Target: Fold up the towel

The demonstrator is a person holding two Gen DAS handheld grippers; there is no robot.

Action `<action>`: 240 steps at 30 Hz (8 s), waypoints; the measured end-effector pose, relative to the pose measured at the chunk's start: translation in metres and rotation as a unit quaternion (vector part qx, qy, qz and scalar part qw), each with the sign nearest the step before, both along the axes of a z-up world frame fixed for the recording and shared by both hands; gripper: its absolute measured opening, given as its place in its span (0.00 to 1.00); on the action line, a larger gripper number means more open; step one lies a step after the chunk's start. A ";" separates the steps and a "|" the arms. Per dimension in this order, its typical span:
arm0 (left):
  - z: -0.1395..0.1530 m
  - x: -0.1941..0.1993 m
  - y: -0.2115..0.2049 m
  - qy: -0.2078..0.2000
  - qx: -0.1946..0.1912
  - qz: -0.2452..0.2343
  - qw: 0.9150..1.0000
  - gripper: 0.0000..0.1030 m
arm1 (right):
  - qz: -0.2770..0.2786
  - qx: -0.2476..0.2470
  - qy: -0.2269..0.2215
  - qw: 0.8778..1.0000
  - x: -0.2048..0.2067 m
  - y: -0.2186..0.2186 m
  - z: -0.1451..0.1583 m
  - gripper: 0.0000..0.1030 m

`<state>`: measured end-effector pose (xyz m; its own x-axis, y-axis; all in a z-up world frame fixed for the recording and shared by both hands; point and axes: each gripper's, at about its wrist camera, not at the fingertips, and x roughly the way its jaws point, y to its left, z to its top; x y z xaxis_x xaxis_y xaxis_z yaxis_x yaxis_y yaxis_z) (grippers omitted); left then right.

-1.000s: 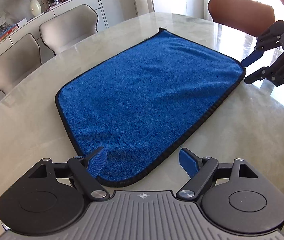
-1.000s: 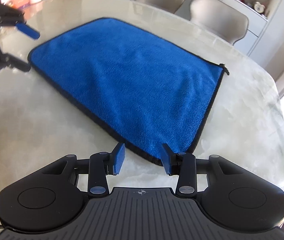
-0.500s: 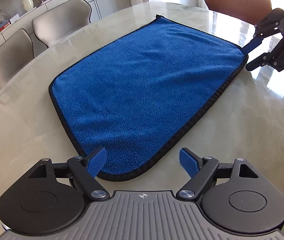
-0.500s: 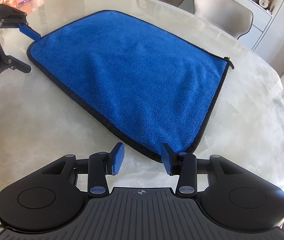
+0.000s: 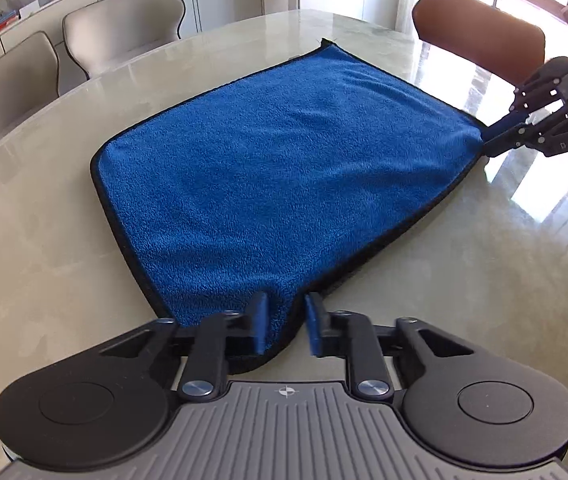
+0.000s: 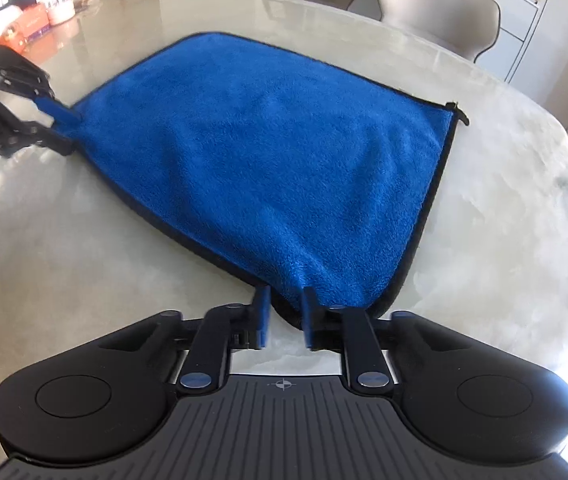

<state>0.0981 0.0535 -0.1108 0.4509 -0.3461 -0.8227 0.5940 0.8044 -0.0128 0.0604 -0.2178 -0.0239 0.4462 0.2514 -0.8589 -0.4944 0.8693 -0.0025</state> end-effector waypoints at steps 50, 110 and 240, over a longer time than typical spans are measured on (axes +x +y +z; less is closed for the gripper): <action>0.046 0.136 0.007 -0.062 0.006 0.014 0.998 0.09 | 0.017 -0.020 -0.102 0.994 0.128 0.017 0.029 0.08; 0.039 0.179 0.026 -0.119 0.005 0.049 0.992 0.16 | -0.058 0.033 -0.105 0.992 0.157 0.006 0.002 0.22; 0.016 0.114 0.016 0.007 -0.027 0.019 0.999 0.53 | 0.053 0.189 0.046 0.979 0.140 0.112 0.014 0.46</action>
